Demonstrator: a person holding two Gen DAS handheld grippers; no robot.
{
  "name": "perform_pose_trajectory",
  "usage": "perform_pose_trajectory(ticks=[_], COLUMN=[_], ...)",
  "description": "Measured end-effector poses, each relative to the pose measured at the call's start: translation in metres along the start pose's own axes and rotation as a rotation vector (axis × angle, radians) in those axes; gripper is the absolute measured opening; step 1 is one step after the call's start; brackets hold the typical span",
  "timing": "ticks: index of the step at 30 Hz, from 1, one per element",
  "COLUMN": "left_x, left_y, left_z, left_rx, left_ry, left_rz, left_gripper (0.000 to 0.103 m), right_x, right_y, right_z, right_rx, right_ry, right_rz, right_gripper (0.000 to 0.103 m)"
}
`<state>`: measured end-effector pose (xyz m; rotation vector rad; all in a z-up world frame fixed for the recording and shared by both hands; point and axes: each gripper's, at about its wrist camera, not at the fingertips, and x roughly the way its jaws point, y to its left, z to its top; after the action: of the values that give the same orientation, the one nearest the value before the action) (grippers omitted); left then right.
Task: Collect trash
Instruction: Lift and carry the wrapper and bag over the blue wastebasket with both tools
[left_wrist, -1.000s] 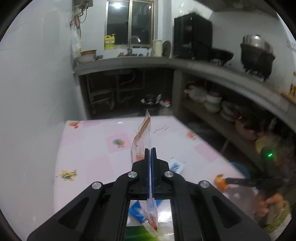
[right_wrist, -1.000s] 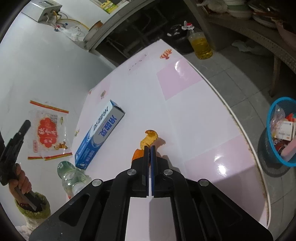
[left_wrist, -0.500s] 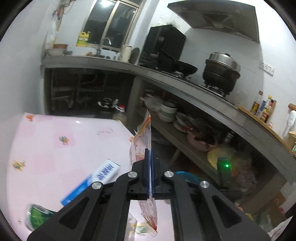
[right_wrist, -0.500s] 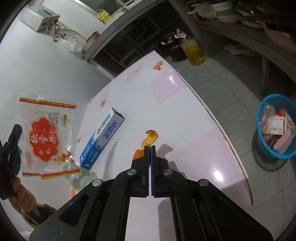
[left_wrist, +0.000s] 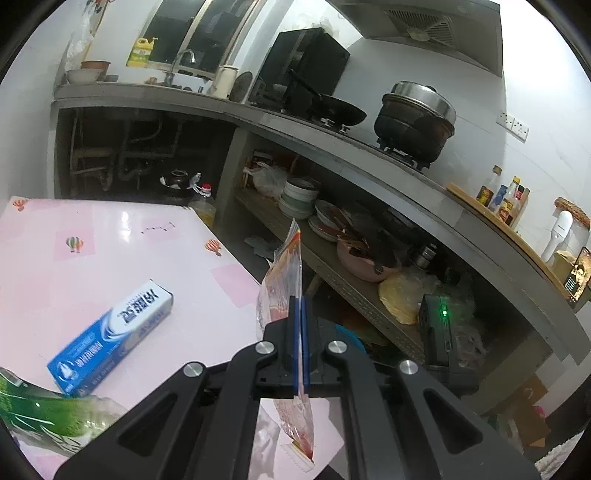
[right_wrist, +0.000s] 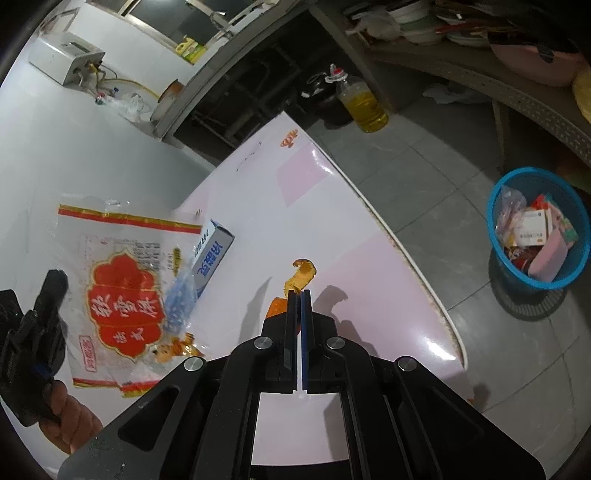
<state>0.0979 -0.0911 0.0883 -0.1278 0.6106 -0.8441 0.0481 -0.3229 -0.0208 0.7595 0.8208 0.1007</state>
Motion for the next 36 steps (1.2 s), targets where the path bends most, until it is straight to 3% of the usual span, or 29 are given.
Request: perform_pose_trajectory(ticks=[23,31,36], left_x=[0.021,0.058,0.102], left_y=[-0.028,-0.051,-0.076], left_z=[0.002,0.018,0.024], left_rx=[0.022,0.035,0.059], left_ry=[0.023,0.064,0.134], left_rz=[-0.092,-0.181,-0.228], left_gripper=[0.001,0.001,0.001], right_x=[-0.042,-0.094,-0.115], right_y=[-0.025,-0.072,-0.109], right_z=[-0.004,0.002,-0.001], right_rx=[0.064,0.148,0.219], right_ry=[-0.098,-0.232,-0.291], right_rz=[-0.010,-0.082,-0.142], right_gripper=[0.000,0.000,0.000])
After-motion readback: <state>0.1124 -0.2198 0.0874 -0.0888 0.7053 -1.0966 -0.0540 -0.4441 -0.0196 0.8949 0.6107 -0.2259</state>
